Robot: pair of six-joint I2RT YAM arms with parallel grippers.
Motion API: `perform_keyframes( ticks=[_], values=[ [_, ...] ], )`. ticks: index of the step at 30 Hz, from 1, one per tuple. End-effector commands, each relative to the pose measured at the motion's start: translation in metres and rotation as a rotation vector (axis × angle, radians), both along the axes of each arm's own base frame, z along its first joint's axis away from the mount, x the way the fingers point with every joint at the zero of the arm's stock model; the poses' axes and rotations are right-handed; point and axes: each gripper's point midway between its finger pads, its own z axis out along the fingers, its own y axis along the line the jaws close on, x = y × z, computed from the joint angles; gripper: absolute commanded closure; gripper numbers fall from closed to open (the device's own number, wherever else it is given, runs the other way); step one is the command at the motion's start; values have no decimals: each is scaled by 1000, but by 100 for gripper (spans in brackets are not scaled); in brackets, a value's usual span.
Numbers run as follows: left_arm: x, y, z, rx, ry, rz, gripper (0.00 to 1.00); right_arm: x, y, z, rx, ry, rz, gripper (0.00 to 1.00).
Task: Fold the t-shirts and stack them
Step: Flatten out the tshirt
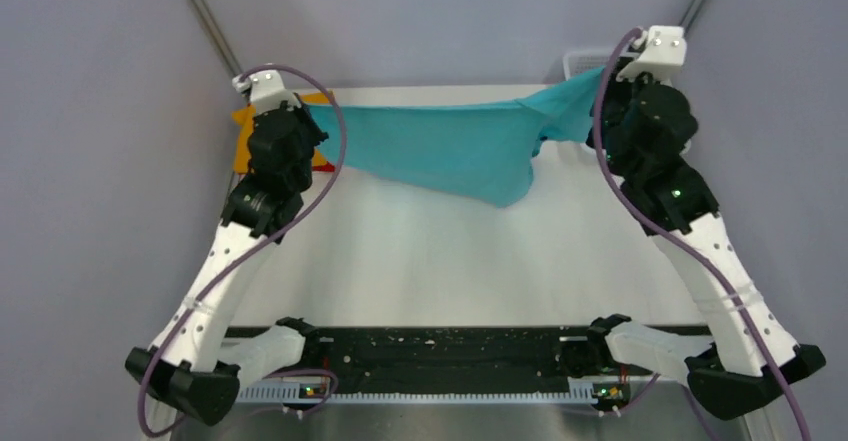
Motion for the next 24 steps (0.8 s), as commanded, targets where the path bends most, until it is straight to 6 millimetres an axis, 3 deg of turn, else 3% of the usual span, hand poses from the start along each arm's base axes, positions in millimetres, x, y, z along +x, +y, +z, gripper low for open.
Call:
perform_keyframes(
  ticks=[1,5,10,16,18,20,24],
  values=[
    [-46,16,130,-32,-382,-42,100,-50,-6,106,33,-233,133,100],
    [-92,11,191,-20,-553,-167,100,-92,-3,160,47,-337,269,100],
    [-148,11,241,-5,-699,-271,100,-152,2,211,58,-460,446,100],
    [-198,-1,272,41,-806,-426,100,-193,10,232,52,-518,585,100],
    [-201,-8,273,56,-803,-469,100,-198,6,235,54,-536,577,100],
    [-191,-11,270,58,-783,-471,100,-196,5,234,59,-546,567,100],
    [-147,-12,255,68,-690,-398,100,-165,7,223,46,-497,503,100]
  ],
)
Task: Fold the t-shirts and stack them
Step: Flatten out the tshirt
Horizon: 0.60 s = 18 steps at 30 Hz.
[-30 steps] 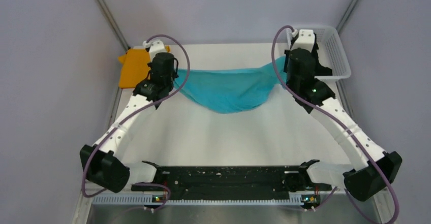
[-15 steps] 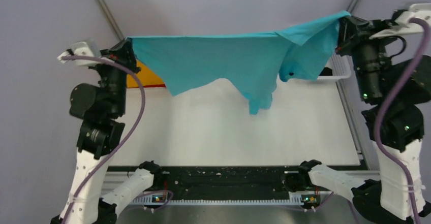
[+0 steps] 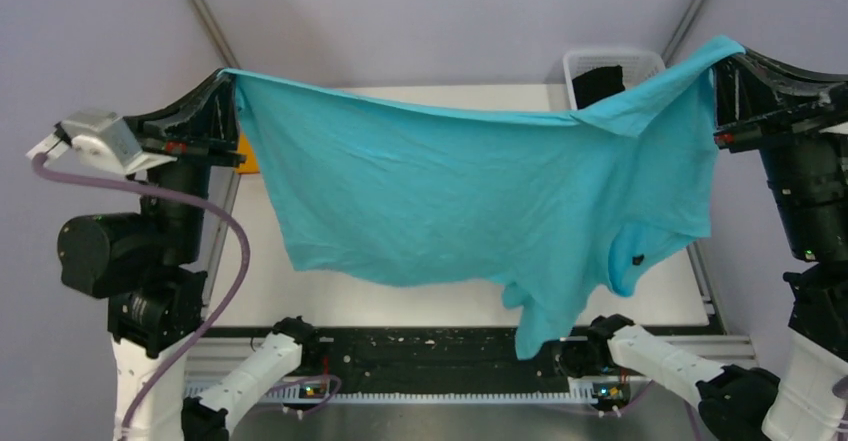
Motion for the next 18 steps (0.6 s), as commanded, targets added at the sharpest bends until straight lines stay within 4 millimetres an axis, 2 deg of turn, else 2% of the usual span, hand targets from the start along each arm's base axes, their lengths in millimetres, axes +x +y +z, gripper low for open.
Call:
perform_keyframes(
  ticks=[1,4,5,7,9,11,12,15,16,18],
  values=[
    [64,-9,-26,48,136,83,100,48,6,-19,-16,82,-90,100],
    [118,-3,-67,39,281,212,100,98,-2,-49,-18,174,-256,100],
    [137,1,-88,40,340,267,100,121,-4,-71,-24,224,-326,100],
    [175,12,-141,42,477,410,100,154,-9,-108,-30,283,-451,100],
    [210,18,-204,71,622,516,100,188,-10,-157,-43,363,-558,100],
    [242,22,-274,87,772,568,100,221,-1,-213,-80,457,-590,100],
    [255,23,-313,102,855,566,100,240,8,-243,-104,513,-563,100],
    [294,28,-407,104,1054,545,100,288,35,-337,-158,667,-471,100],
    [304,27,-429,103,1098,533,100,302,43,-360,-171,690,-444,100],
    [320,22,-459,114,1163,504,97,325,58,-403,-210,754,-411,100]
  ],
)
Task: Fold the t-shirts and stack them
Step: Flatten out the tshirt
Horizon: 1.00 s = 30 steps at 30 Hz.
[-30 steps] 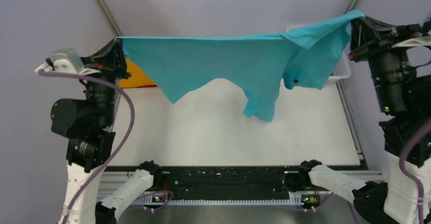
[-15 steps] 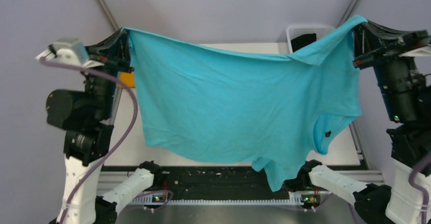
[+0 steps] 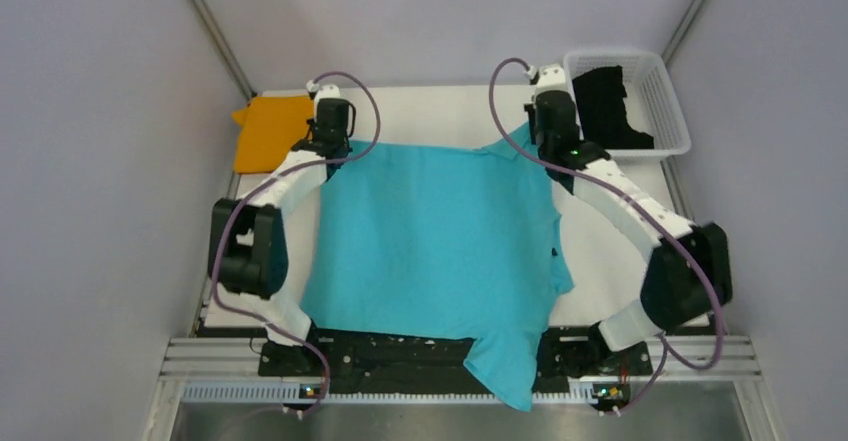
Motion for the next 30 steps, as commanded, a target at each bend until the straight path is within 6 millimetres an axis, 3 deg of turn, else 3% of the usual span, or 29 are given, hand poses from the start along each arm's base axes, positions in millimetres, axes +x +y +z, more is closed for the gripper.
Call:
perform_keyframes(
  ticks=[1,3,5,7,9,11,13,15,17,18,21,25,30],
  values=[
    [32,1,-40,-99,50,36,95,48,24,-39,86,-4,38,100],
    [42,-3,-56,-103,81,26,79,67,32,-64,66,45,43,99],
    [50,-4,-66,-108,95,29,71,84,36,-87,43,94,36,91],
    [55,-3,-73,-112,110,37,63,99,37,-115,29,157,21,75],
    [57,2,-76,-107,120,58,36,111,39,-131,22,205,14,54],
    [57,3,-71,-107,123,66,14,123,40,-132,37,225,-16,37],
    [55,3,-59,-115,114,63,2,126,38,-132,42,255,-53,29],
    [51,1,-44,-127,110,57,1,123,36,-126,52,272,-77,12],
    [43,-6,-33,-162,116,32,1,110,36,-122,82,299,-76,9],
    [37,-11,-26,-189,121,7,1,102,37,-123,103,317,-64,2],
    [15,-38,-27,-305,169,-109,1,64,58,-136,221,406,57,1],
    [-18,-71,-49,-429,223,-266,1,16,77,-169,334,533,177,1],
    [-51,-75,-88,-478,319,-264,1,-11,93,-196,412,607,257,1]
  ],
)
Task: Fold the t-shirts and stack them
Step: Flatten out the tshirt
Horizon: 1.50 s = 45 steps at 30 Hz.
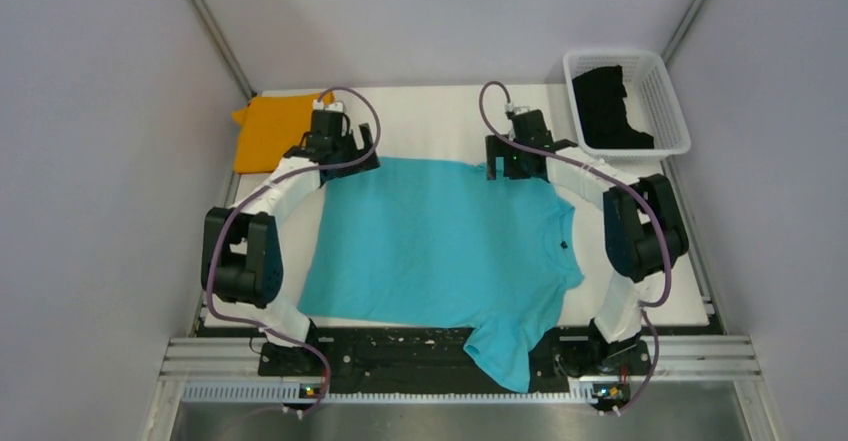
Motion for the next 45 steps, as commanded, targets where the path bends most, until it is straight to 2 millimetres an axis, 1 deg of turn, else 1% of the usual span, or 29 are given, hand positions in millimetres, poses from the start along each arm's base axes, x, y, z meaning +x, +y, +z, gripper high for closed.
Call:
perform_keyframes(
  ticks=[1,3,6,10,11,14,18,21,22,23,26,27,29,30,32,33,35,37,39,40,44,45],
  values=[
    [-26,-16,-30,-96,75,-49,1,-14,30,1,181,25,78,1],
    [-33,-16,-44,-102,112,-43,1,-14,42,-3,229,38,105,1],
    [-41,-17,-63,-115,165,-33,1,-8,56,-9,268,30,127,1],
    [-48,-11,-79,-96,208,1,1,5,62,-17,268,12,117,1],
    [-50,-9,-81,-88,213,9,1,8,62,-23,263,20,113,1],
    [-53,-4,-85,-68,227,29,1,18,65,-29,259,19,105,1],
    [-55,-2,-87,-62,233,40,1,37,73,-29,284,-26,99,1],
    [-57,1,-91,-53,244,60,1,56,83,-27,307,-44,90,1],
    [-57,2,-92,-51,246,66,1,67,89,-19,323,-79,91,2],
    [-58,3,-94,-48,252,71,1,74,93,-18,326,-96,91,2],
    [-60,5,-95,-39,260,76,1,106,108,2,326,-184,77,1],
    [-60,5,-95,-38,259,77,1,117,114,14,337,-221,85,1],
    [-61,5,-95,-40,261,78,1,134,129,28,364,-242,118,1],
    [-61,5,-94,-41,259,79,1,137,136,32,365,-230,138,1],
    [-61,5,-92,-46,250,82,1,141,140,37,326,-231,166,1],
    [-61,5,-91,-48,245,83,1,142,138,39,294,-234,171,1],
    [-60,4,-88,-53,235,84,1,135,129,47,241,-225,170,1],
    [-57,4,-82,-56,217,84,1,123,116,62,214,-230,151,1],
    [-54,3,-76,-62,197,77,1,103,102,78,198,-237,136,1],
    [-52,2,-72,-66,187,72,1,92,92,81,178,-234,116,1],
    [-44,-4,-61,-83,163,44,1,40,38,80,82,-187,-29,1],
    [-42,-6,-58,-88,157,38,1,26,26,74,67,-166,-63,1]
  ],
)
